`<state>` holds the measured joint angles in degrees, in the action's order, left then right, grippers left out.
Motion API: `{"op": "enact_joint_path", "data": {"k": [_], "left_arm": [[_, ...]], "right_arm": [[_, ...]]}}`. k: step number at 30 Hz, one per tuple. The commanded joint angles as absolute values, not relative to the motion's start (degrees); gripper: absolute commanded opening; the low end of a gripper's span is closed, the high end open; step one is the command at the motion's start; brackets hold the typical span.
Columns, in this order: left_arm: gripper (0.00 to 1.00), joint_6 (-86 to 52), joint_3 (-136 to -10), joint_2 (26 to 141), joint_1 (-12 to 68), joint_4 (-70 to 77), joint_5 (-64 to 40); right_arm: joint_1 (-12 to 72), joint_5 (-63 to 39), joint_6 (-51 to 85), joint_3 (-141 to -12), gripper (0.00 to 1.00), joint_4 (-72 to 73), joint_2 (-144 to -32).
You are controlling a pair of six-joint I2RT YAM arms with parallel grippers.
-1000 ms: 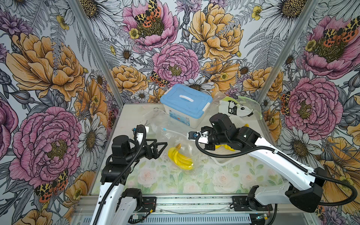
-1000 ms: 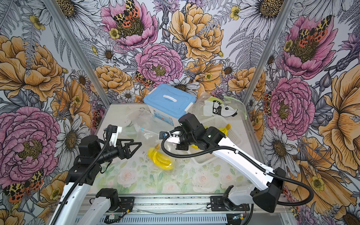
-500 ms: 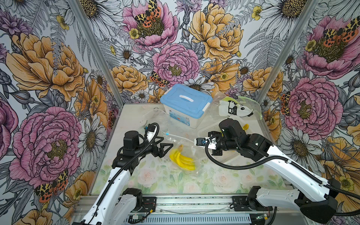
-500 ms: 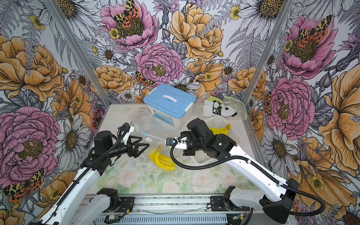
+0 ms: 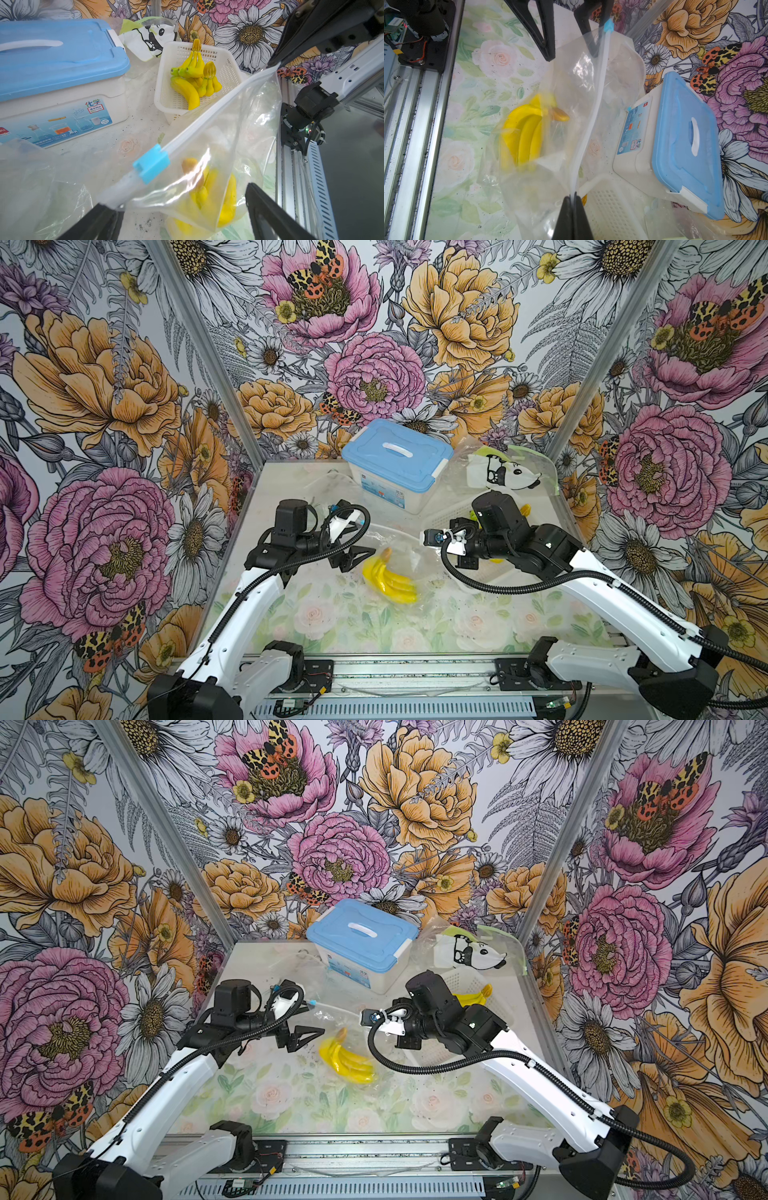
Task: Open the zip-top bag and take out the banana
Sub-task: Pick up the zipper food storage bag at the center of the board.
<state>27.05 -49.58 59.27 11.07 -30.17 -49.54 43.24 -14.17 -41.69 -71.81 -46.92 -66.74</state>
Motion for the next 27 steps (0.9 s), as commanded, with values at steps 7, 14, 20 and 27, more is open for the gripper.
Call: {"op": "enact_joint_path", "data": {"k": [7,14,20,27], "left_arm": [[0.86,31.21,-55.08,61.03,10.19,-30.86,-46.49],[0.71,31.36,-55.42,62.51,10.44,-32.09,-47.44],[0.60,31.55,-54.67,61.49,10.11,-33.13,-47.54],[0.26,30.57,-55.94,62.46,9.98,-33.14,-48.72]], "right_arm": [[42.45,-16.49,-41.84,-71.72,0.00,-46.14,-66.17],[42.23,-16.51,-41.70,-71.64,0.00,-46.08,-66.26],[40.89,-17.35,-41.79,-71.45,0.00,-46.12,-66.53],[39.95,-18.48,-41.53,-71.68,0.00,-46.10,-67.83]]}}
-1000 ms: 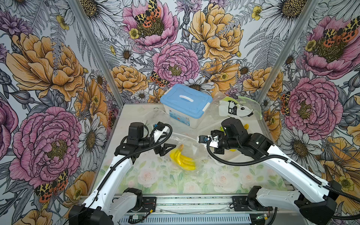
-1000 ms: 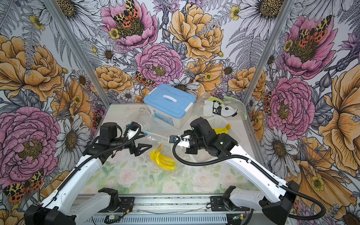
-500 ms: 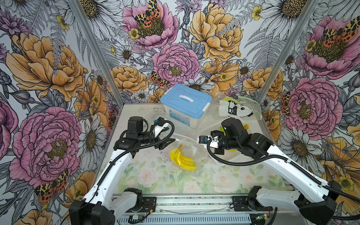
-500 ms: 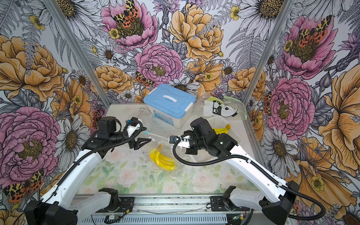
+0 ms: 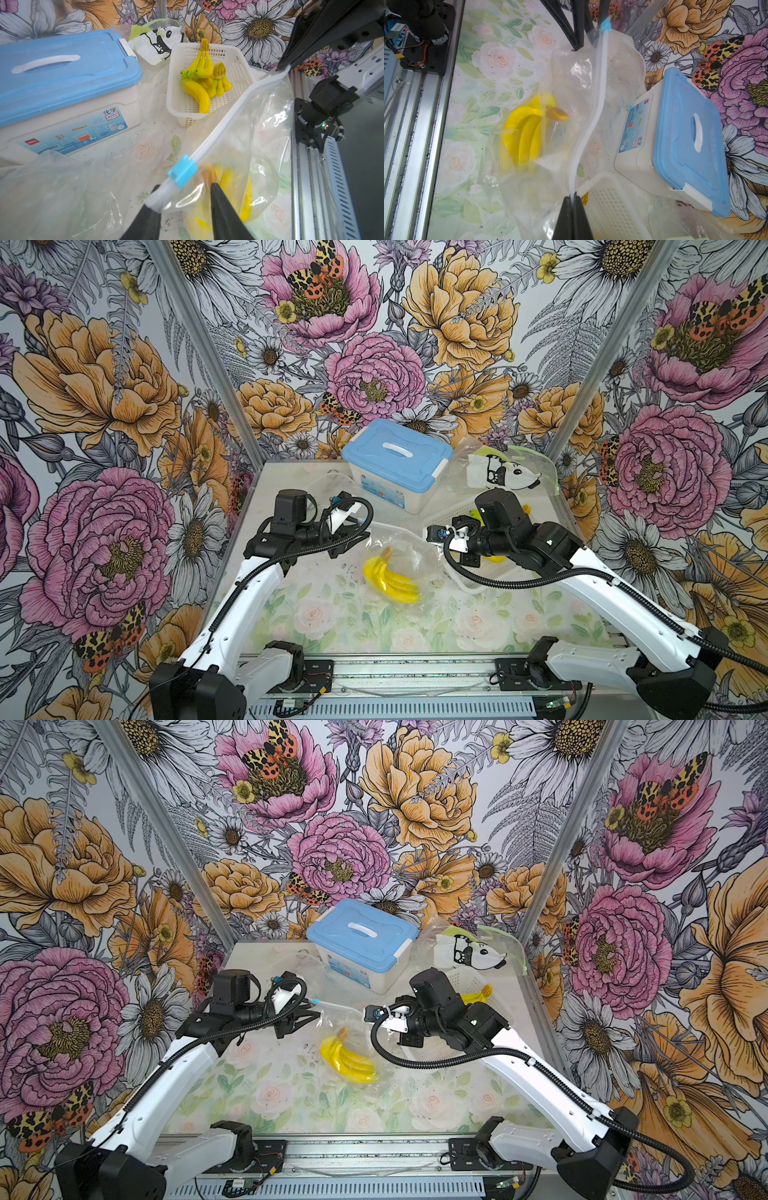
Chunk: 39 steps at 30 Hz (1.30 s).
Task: Open the zip-top bag and take out the banana
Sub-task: Pick up the zipper food storage bag at the center of the board, then unzip the zipper on the zipper food storage bag.
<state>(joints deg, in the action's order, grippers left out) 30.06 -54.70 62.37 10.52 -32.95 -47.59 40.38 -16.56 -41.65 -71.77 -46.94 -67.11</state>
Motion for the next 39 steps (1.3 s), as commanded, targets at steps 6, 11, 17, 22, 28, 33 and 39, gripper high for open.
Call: {"op": "enact_joint_path", "data": {"k": [6,11,17,22,28,33,39], "left_arm": [[0.00,29.90,-56.96,63.35,10.36,-33.13,-48.79],[0.00,27.88,-58.66,62.21,10.69,-34.75,-48.39],[0.00,21.08,-63.56,60.12,16.31,-37.20,-44.01],[0.00,20.62,-65.53,59.47,20.74,-41.14,-40.64],[0.00,18.51,-64.52,57.76,21.78,-41.13,-40.52],[0.00,17.84,-63.98,56.95,22.33,-41.15,-40.39],[0.00,17.93,-63.71,56.78,22.41,-41.13,-40.51]], "right_arm": [[39.55,-19.12,-41.63,-72.12,0.00,-45.97,-68.71],[39.31,-21.67,-37.22,-77.62,0.31,-45.74,-70.19],[43.73,-27.47,-32.20,-89.77,0.43,-45.02,-77.64],[48.01,-28.84,-32.70,-94.09,0.40,-42.43,-83.16],[49.31,-28.03,-32.46,-94.40,0.27,-40.07,-85.56],[49.70,-25.41,-30.09,-92.56,0.21,-36.87,-85.51],[49.78,-23.80,-28.46,-91.56,0.10,-34.76,-85.03]]}}
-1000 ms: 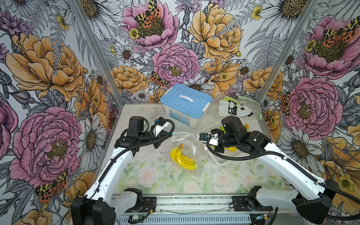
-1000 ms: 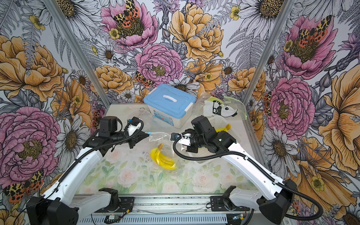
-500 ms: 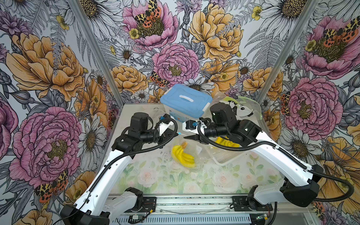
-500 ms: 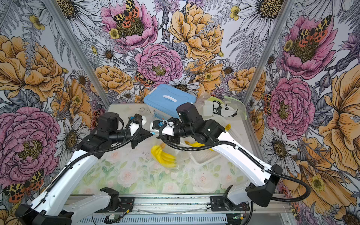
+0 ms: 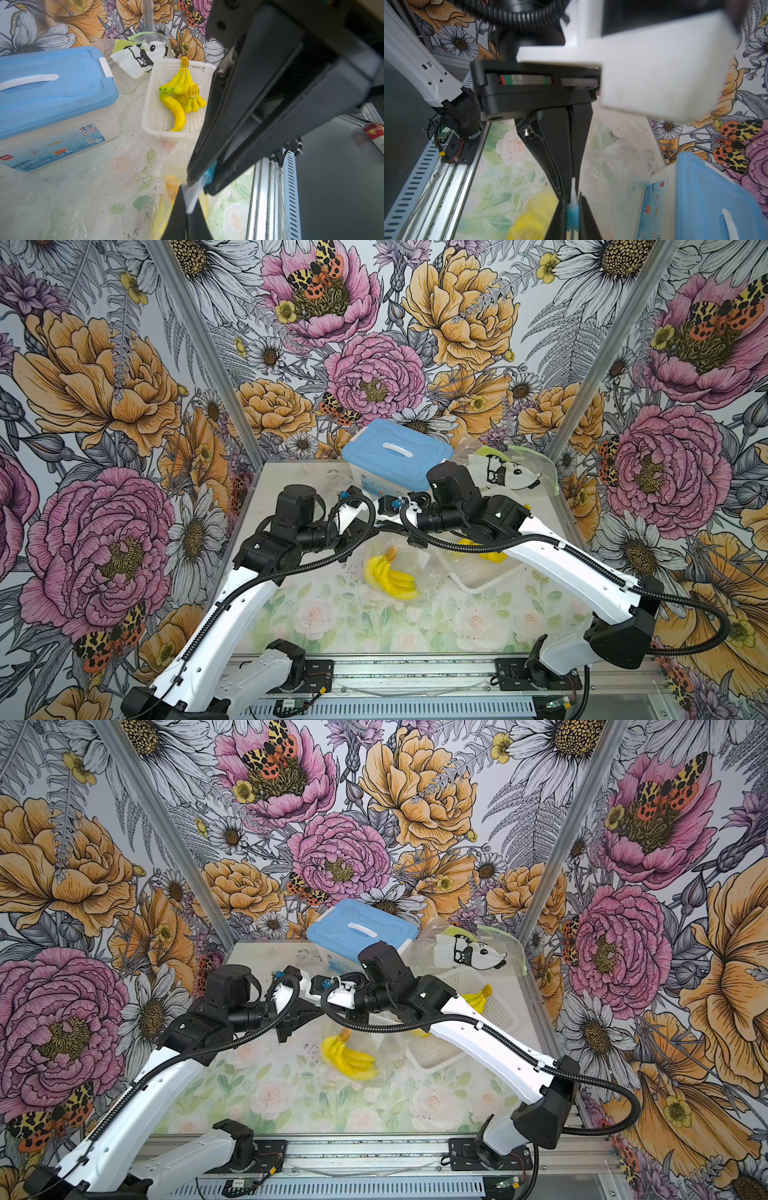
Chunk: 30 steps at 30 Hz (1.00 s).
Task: Open the zip-top bag and take out the banana
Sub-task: Unzip the zipper on the zipper food storage bag.
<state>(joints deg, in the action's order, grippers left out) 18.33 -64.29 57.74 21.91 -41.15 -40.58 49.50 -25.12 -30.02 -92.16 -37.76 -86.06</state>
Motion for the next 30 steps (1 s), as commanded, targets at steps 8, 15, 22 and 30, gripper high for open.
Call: {"op": "enact_joint_path", "data": {"k": [8,15,22,30], "left_arm": [[0.21,17.84,-63.47,56.36,22.21,-41.17,-39.44],[0.54,21.49,-64.06,55.68,21.93,-41.13,-40.78],[0.47,22.76,-66.04,58.03,22.06,-41.07,-42.81],[0.50,24.48,-67.58,59.59,22.65,-41.13,-42.58]], "right_arm": [[49.79,-24.03,-29.16,-89.78,0.00,-34.54,-83.47],[48.63,-26.88,-31.29,-88.16,0.00,-34.63,-81.40],[47.46,-29.29,-31.51,-87.72,0.00,-34.64,-80.41],[47.29,-31.06,-31.31,-87.28,0.00,-34.72,-80.59]]}}
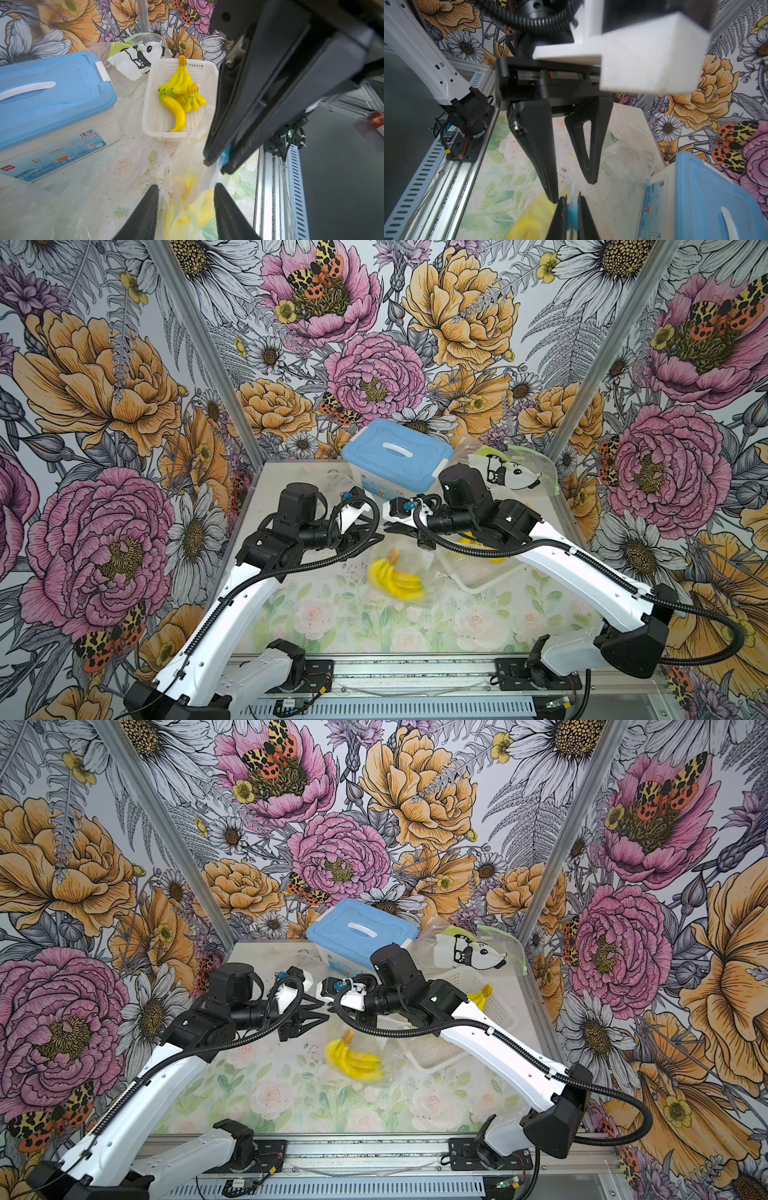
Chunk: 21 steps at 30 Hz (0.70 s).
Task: Open the zip-top bag and take out the banana
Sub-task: Unzip the zipper on the zipper food storage bag.
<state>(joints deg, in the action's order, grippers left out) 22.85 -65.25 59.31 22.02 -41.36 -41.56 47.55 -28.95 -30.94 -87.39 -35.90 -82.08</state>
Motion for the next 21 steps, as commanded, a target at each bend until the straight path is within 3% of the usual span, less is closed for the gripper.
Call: {"op": "enact_joint_path", "data": {"k": [1,5,8,15,21], "left_arm": [[0.51,24.72,-67.79,59.83,22.78,-41.06,-42.23],[0.51,25.54,-69.24,60.95,22.94,-41.13,-42.36],[0.45,25.75,-69.81,61.50,23.03,-41.13,-43.41],[0.03,26.26,-69.26,61.40,23.12,-41.13,-45.07],[0.00,25.21,-69.14,60.25,21.98,-41.15,-43.12]], "right_arm": [[47.33,-31.20,-31.31,-87.29,0.00,-34.70,-80.70],[47.35,-31.54,-31.34,-87.54,0.00,-34.78,-80.99],[47.32,-31.78,-31.29,-87.64,0.00,-34.74,-81.05],[47.20,-31.70,-31.20,-86.90,0.00,-34.72,-80.82],[46.20,-31.29,-30.95,-85.25,0.00,-34.72,-79.84]]}}
